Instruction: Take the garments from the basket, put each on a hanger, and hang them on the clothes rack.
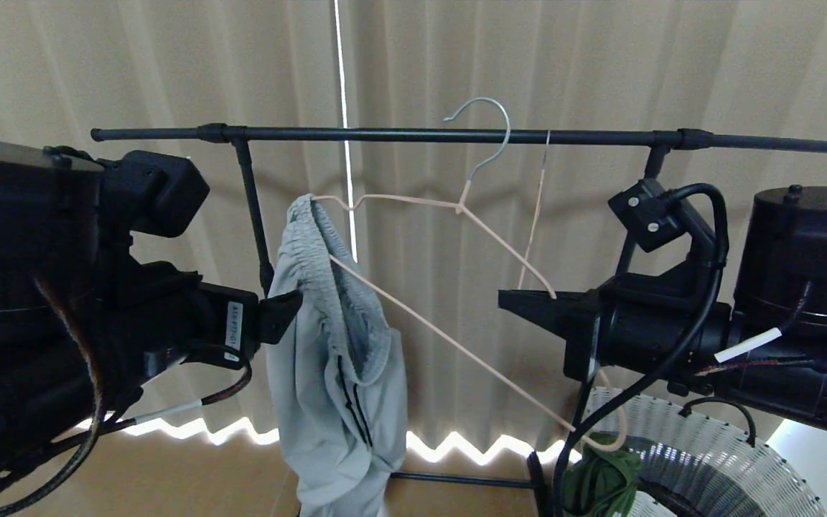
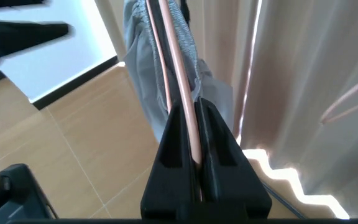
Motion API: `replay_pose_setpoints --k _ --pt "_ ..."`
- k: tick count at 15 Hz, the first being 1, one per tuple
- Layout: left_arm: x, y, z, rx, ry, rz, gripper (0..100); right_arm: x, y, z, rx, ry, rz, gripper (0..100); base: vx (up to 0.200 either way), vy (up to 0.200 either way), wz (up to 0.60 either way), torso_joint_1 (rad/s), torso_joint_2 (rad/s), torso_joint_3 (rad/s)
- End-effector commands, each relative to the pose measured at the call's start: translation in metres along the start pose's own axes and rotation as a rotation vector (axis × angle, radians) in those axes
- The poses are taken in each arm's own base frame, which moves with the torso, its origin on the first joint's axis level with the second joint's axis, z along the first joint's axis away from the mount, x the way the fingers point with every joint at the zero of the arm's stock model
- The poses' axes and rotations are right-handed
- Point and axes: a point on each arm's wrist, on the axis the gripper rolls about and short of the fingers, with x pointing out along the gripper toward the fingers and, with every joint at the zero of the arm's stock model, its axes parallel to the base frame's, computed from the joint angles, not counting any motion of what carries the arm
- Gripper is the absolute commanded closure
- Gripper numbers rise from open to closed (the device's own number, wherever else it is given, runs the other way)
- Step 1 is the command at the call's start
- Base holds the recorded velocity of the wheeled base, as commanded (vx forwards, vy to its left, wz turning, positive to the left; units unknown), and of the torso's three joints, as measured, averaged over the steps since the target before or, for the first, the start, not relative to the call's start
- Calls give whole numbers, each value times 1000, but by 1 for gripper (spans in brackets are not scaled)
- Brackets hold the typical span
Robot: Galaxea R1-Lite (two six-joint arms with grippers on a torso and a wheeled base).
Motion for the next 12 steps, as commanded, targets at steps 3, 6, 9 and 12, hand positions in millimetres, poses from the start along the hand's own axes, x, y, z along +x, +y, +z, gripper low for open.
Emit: replay_pose_setpoints --k 3,6,9,12 --pt "32 8 -7 -46 13 -39 0 -12 3 4 -11 -21 34 100 0 0 0 0 0 0" --pt "49 0 -8 -64 -26 -58 0 -15 4 5 -13 -29 39 100 0 0 0 0 0 0" --pt "57 -4 -17 -56 -14 -56 0 -17 4 7 -13 -35 42 100 0 0 0 0 0 0" --pt "61 -6 -22 -56 -14 -50 0 -19 5 7 -14 -34 59 100 0 0 0 0 0 0"
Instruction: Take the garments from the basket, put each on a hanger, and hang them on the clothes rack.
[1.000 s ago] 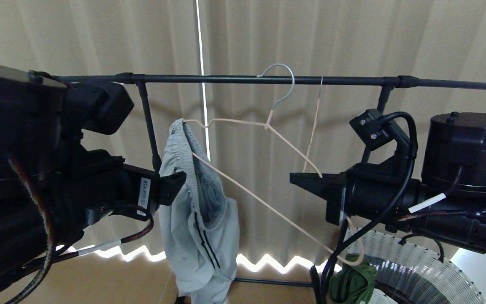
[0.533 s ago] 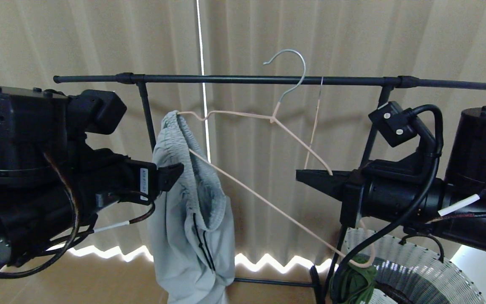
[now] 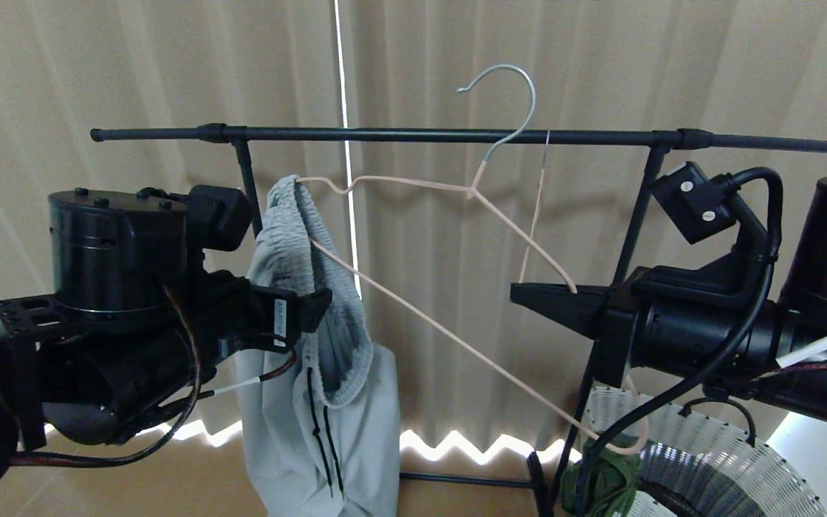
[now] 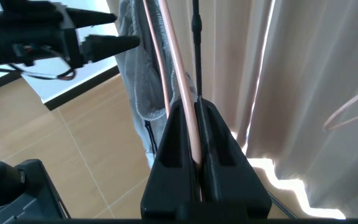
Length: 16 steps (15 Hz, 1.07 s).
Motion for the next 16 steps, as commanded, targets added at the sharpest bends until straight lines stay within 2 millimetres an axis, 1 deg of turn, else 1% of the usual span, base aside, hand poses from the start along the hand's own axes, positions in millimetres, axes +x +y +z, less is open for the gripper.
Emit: replay_pose_setpoints --k 1,3,5,6,8,10,16 --pt "8 -3 -5 6 14 3 0 -1 1 1 -1 -4 3 100 0 0 0 0 0 0" --pt "11 -3 -5 7 12 6 0 -2 1 0 -1 -2 4 100 0 0 0 0 0 0" --pt "15 6 -11 65 33 40 0 -5 2 0 -1 -6 5 100 0 0 0 0 0 0" --pt "17 8 -10 72 20 51 0 -6 2 1 -2 -9 7 100 0 0 0 0 0 0" --pt "25 7 -12 66 5 60 0 -9 3 0 -3 -8 16 100 0 0 0 0 0 0" --pt "30 6 -15 69 12 60 0 -11 4 1 -4 -13 25 100 0 0 0 0 0 0" --pt "31 7 -15 88 15 93 0 -11 5 1 -5 -14 26 100 0 0 0 0 0 0"
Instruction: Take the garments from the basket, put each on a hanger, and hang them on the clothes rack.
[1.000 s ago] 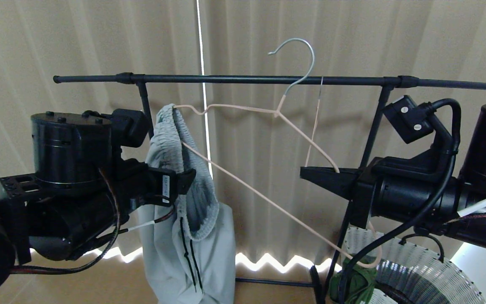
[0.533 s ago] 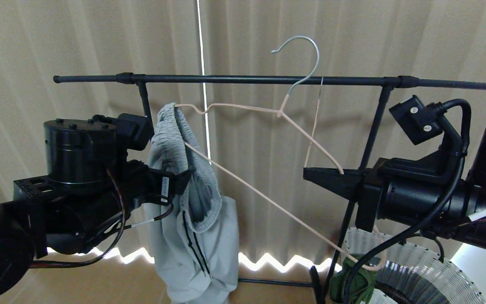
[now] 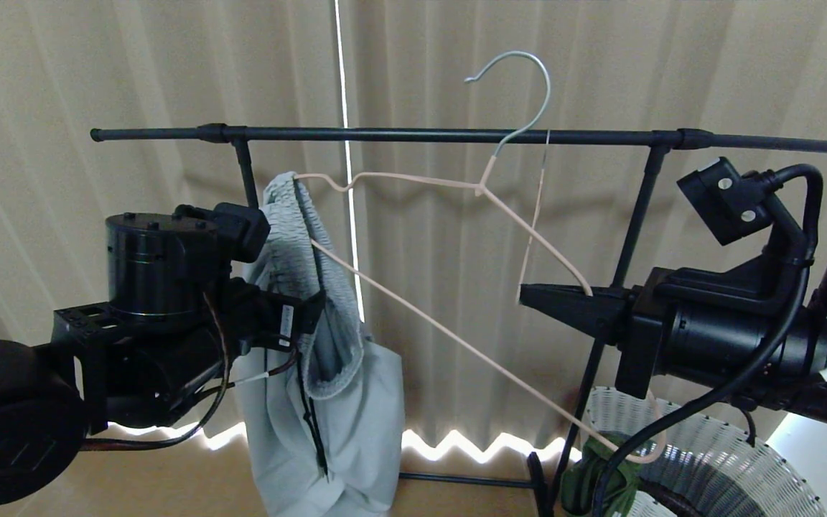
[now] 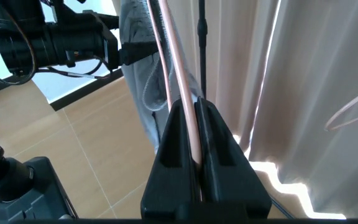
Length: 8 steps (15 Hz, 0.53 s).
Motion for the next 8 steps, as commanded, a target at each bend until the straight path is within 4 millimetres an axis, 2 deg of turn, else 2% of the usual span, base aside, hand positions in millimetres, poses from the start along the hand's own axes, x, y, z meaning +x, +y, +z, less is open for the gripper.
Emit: replay_pose_setpoints --k 1,2,8 --pt "2 1 -1 6 3 6 0 0 0 0 0 -1 1 100 0 0 0 0 0 0" --pt "2 1 -1 11 3 6 100 0 0 0 0 -1 1 100 0 0 0 0 0 0" --pt "1 1 -1 17 2 5 100 -4 1 1 -2 -7 2 100 0 0 0 0 0 0"
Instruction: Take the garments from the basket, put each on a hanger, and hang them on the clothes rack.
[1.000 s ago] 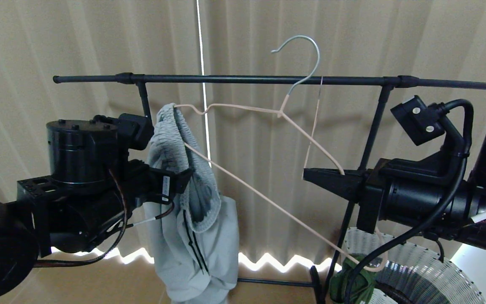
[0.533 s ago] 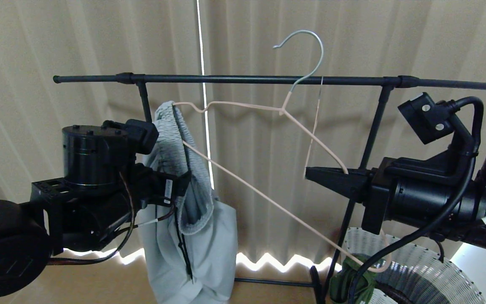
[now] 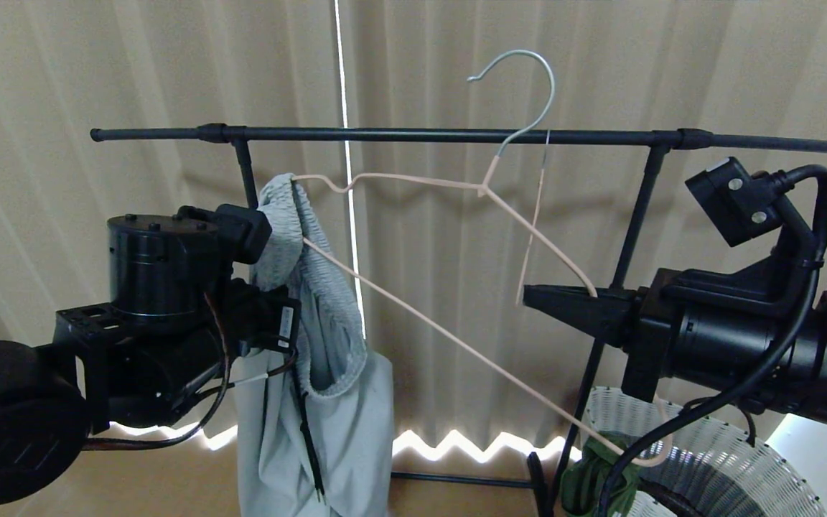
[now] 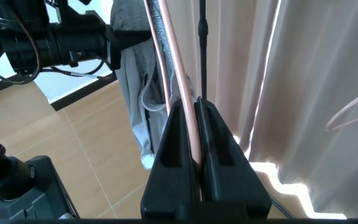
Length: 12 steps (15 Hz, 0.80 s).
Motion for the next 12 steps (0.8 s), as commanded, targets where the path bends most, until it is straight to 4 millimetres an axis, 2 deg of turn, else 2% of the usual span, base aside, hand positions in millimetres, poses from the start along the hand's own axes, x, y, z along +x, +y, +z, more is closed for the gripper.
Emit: replay_pose_setpoints --k 1,6,9,12 --pt "-1 1 -2 10 2 0 100 -1 0 1 -1 -3 1 100 0 0 0 0 0 0" --pt "-7 3 -9 49 -142 -5 100 -3 -5 -3 -4 15 -26 100 0 0 0 0 0 0" --pt "-19 4 -17 91 -204 -151 100 -13 -9 -19 -28 61 -42 100 0 0 0 0 0 0" --pt "-19 3 -16 92 -215 -188 100 -21 -10 -32 -19 103 -51 100 0 0 0 0 0 0"
